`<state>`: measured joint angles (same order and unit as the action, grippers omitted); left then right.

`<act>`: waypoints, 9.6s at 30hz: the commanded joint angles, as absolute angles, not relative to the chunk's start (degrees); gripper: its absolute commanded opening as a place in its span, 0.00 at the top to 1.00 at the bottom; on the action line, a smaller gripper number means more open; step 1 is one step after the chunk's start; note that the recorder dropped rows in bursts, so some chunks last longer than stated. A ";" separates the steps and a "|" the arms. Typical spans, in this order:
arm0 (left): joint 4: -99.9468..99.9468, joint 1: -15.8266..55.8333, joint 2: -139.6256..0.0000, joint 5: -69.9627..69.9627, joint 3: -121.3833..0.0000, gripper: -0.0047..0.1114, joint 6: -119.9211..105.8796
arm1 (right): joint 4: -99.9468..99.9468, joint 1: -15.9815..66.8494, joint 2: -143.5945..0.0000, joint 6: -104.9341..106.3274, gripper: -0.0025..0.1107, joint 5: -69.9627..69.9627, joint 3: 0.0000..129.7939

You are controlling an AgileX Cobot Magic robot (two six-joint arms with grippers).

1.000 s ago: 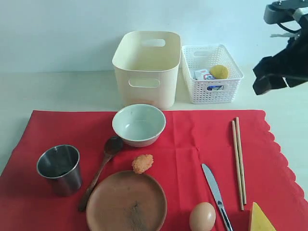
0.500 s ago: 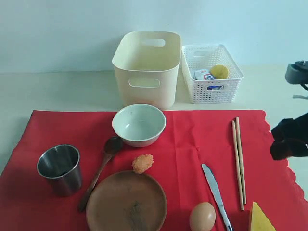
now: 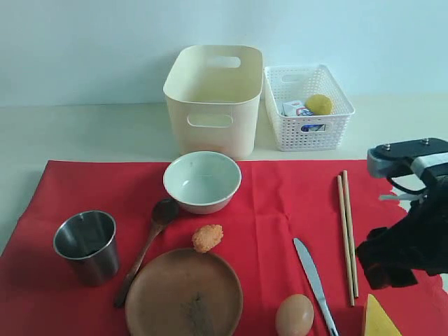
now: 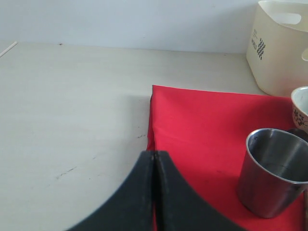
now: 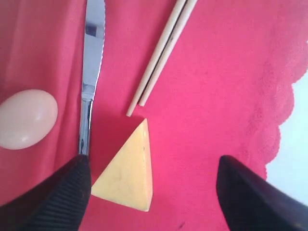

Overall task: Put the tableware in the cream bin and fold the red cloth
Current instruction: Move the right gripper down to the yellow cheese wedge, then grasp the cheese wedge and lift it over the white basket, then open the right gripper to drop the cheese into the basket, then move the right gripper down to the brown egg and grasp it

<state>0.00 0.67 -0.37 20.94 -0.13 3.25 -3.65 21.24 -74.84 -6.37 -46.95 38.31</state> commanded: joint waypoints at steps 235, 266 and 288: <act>0.36 0.62 0.00 20.30 0.00 0.96 3.49 | -36.13 9.36 -68.24 37.23 0.98 -46.28 44.45; 0.36 0.62 0.00 20.30 0.00 0.96 3.49 | -17.41 31.34 -87.86 82.05 0.45 -43.70 46.69; 0.36 0.62 0.00 20.30 0.00 0.96 3.49 | -14.05 38.33 -97.61 87.12 0.31 -42.69 46.69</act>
<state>0.00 0.67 -0.37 20.94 -0.13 3.25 -14.71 38.01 -96.53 86.83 -43.21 46.56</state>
